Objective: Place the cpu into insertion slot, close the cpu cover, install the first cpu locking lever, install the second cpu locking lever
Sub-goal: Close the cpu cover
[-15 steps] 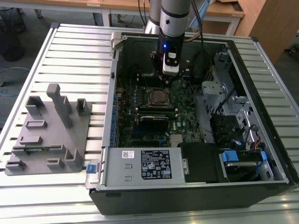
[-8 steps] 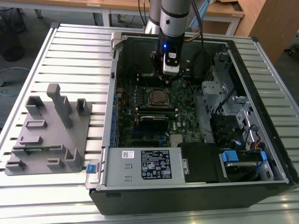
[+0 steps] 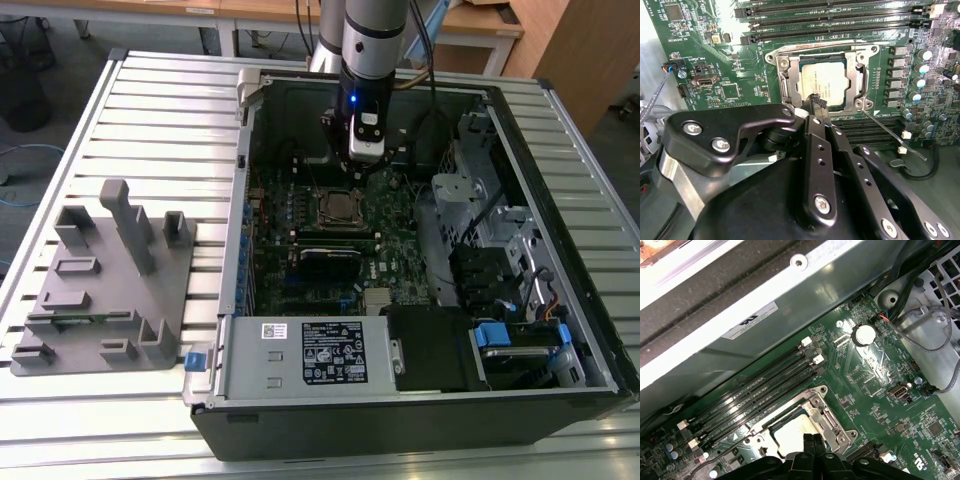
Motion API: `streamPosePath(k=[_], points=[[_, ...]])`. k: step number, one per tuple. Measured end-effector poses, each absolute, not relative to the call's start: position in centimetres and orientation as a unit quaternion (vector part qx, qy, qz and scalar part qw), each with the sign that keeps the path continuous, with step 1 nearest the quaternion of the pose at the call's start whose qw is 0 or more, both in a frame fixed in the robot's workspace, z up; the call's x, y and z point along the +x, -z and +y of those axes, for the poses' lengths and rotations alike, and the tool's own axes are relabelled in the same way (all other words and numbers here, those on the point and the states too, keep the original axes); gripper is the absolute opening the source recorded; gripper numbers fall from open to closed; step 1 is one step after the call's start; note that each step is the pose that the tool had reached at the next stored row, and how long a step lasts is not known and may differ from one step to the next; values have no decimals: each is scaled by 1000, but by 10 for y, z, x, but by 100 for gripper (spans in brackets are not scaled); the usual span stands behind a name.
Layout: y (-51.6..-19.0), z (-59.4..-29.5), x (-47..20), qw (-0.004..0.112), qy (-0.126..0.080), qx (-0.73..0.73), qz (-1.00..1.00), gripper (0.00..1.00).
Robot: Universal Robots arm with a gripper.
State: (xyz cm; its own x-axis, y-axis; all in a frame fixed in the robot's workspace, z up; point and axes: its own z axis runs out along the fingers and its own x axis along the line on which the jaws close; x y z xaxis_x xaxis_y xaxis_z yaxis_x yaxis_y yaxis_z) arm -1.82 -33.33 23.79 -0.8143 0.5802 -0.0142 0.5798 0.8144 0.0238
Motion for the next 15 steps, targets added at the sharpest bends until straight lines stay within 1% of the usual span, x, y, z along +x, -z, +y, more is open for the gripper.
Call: streamPosePath(k=[15], points=[[-238, -333, -18, 10, -9, 286, 958, 11]])
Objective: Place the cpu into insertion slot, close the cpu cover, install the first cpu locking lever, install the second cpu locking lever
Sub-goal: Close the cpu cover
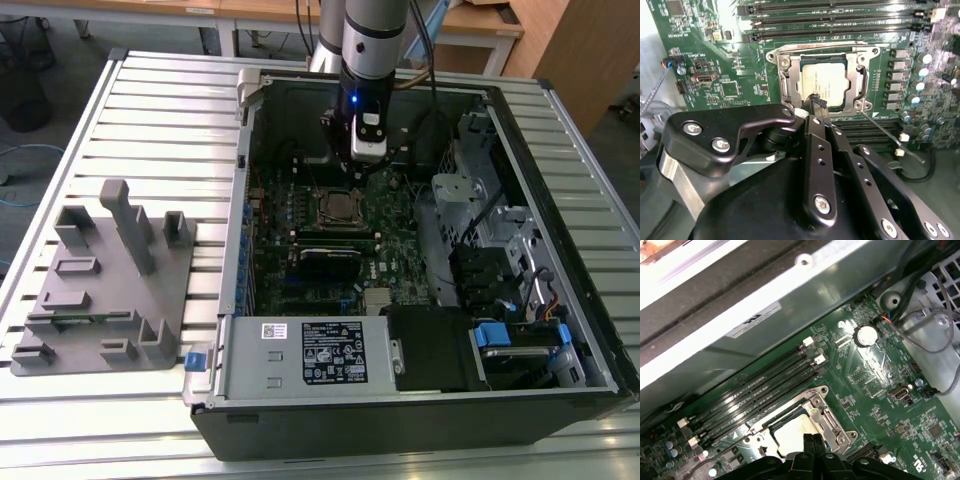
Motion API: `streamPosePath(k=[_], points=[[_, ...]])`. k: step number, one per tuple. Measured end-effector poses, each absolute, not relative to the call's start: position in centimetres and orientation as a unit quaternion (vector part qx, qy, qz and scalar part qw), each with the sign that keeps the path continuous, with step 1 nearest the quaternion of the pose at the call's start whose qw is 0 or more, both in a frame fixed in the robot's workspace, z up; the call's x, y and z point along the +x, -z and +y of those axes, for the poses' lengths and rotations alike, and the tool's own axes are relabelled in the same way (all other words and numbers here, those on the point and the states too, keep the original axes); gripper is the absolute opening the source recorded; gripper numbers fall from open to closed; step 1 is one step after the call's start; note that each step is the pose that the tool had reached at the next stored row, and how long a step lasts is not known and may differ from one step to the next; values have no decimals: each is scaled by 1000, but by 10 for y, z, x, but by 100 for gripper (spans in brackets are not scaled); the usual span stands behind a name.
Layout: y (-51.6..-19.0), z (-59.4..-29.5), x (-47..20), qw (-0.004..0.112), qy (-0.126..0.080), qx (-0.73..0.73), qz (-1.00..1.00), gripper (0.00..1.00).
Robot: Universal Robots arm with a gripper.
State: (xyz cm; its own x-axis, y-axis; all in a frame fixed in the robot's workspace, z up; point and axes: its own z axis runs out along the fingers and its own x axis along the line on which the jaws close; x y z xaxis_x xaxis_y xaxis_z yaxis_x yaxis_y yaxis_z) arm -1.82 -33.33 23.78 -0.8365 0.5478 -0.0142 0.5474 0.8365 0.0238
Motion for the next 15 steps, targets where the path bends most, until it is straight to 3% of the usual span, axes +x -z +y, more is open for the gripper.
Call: streamPosePath(k=[15], points=[[-237, -333, -18, 9, -11, 156, 988, 11]])
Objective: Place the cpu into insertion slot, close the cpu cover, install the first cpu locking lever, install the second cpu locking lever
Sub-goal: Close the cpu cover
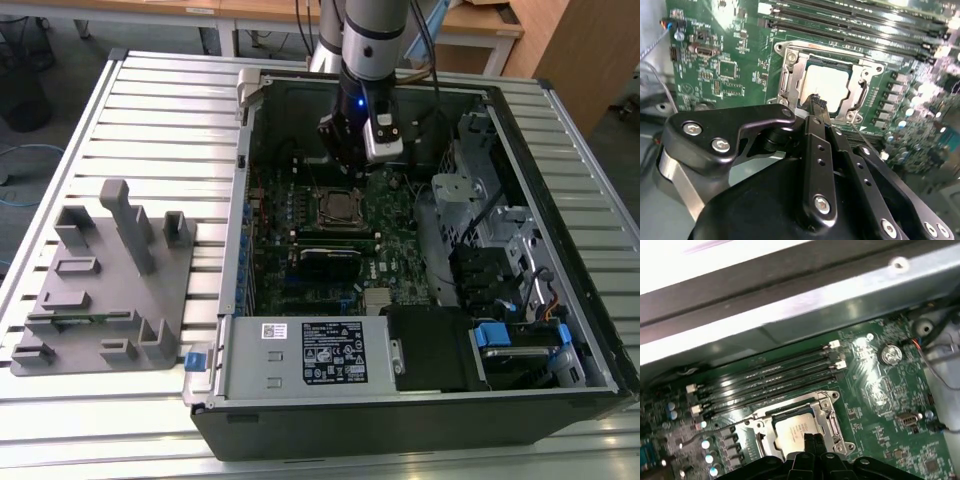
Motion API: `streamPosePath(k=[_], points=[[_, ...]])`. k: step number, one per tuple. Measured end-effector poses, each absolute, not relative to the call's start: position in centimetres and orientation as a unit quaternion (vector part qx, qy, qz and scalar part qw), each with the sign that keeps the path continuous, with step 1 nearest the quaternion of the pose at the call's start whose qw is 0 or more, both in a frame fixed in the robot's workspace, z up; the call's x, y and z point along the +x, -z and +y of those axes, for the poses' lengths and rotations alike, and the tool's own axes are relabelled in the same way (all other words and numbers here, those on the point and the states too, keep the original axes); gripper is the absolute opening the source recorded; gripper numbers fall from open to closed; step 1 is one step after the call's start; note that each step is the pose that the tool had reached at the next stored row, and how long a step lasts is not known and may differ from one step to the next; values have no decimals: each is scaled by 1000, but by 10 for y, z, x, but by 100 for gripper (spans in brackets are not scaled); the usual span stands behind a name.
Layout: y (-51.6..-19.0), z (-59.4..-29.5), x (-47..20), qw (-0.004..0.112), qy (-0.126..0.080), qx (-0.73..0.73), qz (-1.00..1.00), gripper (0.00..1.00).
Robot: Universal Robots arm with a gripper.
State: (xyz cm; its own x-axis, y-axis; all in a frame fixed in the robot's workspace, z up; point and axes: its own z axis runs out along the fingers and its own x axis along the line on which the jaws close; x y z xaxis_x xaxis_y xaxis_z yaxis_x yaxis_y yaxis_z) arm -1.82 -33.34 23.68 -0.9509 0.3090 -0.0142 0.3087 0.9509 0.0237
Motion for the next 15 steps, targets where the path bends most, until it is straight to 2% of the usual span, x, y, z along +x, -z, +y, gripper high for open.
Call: streamPosePath(k=[15], points=[[-235, -333, -18, 7, -11, 21, 1000, 11]])
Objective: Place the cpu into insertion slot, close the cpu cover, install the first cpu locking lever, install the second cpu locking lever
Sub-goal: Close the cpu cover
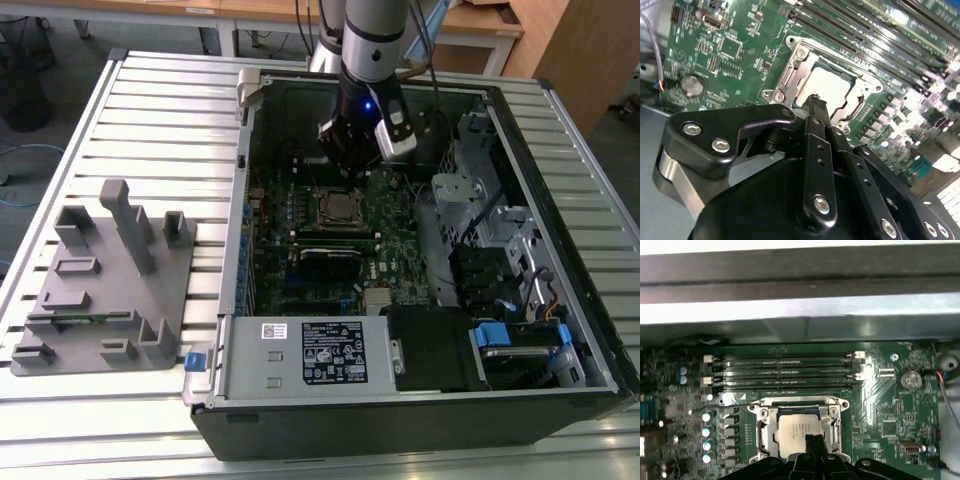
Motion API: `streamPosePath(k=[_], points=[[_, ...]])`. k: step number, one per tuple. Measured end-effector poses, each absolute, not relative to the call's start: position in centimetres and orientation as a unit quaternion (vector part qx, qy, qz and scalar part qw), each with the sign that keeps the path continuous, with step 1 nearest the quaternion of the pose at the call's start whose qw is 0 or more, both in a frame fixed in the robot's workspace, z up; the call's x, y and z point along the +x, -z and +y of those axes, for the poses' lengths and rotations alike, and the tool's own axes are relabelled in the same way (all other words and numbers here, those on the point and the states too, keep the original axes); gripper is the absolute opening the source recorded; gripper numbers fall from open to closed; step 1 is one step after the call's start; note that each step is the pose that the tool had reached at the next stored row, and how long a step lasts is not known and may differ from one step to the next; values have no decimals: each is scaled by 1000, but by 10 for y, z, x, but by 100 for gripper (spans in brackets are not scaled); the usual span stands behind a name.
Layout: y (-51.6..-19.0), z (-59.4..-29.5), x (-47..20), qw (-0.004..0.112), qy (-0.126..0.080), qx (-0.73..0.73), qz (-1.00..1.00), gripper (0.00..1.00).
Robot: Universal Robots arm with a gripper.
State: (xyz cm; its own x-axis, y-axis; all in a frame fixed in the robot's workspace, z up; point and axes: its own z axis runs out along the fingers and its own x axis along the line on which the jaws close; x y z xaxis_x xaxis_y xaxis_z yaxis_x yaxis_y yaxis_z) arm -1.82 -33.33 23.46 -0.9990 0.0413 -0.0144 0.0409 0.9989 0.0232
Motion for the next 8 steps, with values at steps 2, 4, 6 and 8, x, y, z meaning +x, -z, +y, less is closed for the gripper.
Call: streamPosePath(k=[2, 4, 6, 8], points=[[-234, -333, -18, 7, -12, 3, 1000, 11], [-234, -333, -18, 7, -11, -10, 1000, 11], [-234, -333, -18, 7, -10, -11, 1000, 11], [-233, -333, -18, 7, -9, -11, 1000, 11]])
